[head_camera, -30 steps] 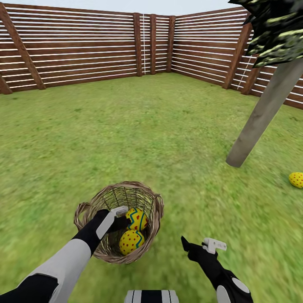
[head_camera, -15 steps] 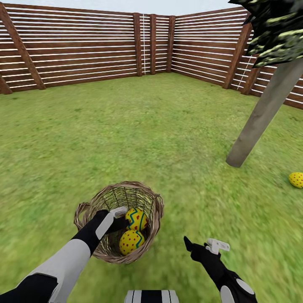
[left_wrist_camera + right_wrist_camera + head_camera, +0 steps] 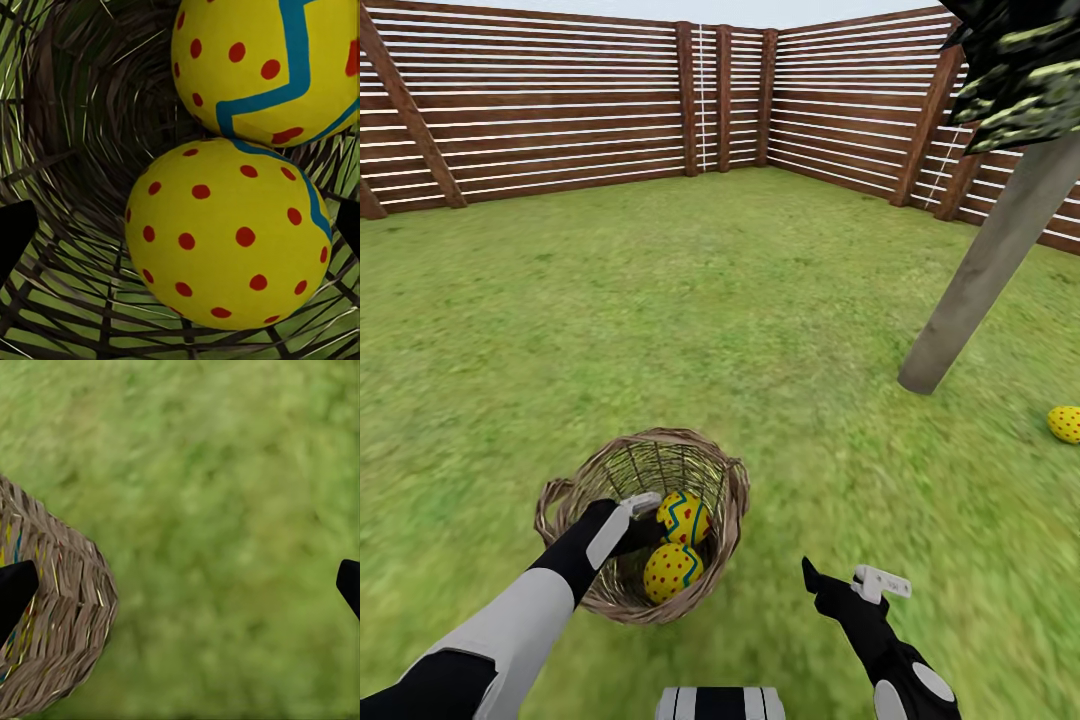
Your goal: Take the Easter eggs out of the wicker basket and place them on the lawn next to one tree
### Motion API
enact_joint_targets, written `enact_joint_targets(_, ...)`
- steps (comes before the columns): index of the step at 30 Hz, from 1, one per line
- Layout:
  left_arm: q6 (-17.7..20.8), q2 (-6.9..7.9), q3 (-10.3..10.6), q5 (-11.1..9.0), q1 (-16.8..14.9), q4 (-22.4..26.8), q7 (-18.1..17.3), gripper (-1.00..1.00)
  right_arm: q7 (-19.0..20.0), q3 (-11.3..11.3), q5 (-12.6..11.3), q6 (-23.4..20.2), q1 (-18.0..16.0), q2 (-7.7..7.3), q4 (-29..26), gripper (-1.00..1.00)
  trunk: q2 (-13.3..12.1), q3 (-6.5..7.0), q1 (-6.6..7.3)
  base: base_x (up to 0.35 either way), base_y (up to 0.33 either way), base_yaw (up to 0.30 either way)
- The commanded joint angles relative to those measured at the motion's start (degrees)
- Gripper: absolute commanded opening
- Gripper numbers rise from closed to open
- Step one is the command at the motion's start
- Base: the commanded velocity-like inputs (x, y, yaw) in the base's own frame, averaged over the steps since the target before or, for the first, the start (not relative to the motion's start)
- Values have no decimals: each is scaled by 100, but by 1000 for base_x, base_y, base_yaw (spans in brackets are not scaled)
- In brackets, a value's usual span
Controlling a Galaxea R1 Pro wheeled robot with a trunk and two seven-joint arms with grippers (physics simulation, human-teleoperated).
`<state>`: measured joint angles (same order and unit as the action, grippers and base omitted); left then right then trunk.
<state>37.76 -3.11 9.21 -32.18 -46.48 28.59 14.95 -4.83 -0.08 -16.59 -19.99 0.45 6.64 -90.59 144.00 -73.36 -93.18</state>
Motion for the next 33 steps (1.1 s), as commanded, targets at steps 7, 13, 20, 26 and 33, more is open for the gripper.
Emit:
enact_joint_targets(7, 11, 4, 70, -54, -1, 10, -202, 100, -35, 0, -58, -23, 2, 1, -11, 100, 7, -92, -10, 0, 0, 0)
enact_joint_targets(13, 6, 4, 79, -52, -2, 14, -265, 100, -34, 0, -64, -19, 3, -2, -18, 100, 7, -92, -10, 0, 0, 0)
enact_joint_targets(20, 5, 4, 72, -52, 4, 197, -320, 100, 173, 33, -92, -6, 7, -1, -31, 100, 7, -92, -10, 0, 0, 0)
enact_joint_targets(26, 4, 4, 52, -52, 7, 298, -376, 100, 1435, -442, -101, 1, 15, 20, -37, 100, 7, -92, -10, 0, 0, 0)
enact_joint_targets(33, 3, 4, -8, -64, 7, 302, -333, 100, 2559, -1267, -338, -2, 16, 45, -39, 100, 7, -92, -10, 0, 0, 0)
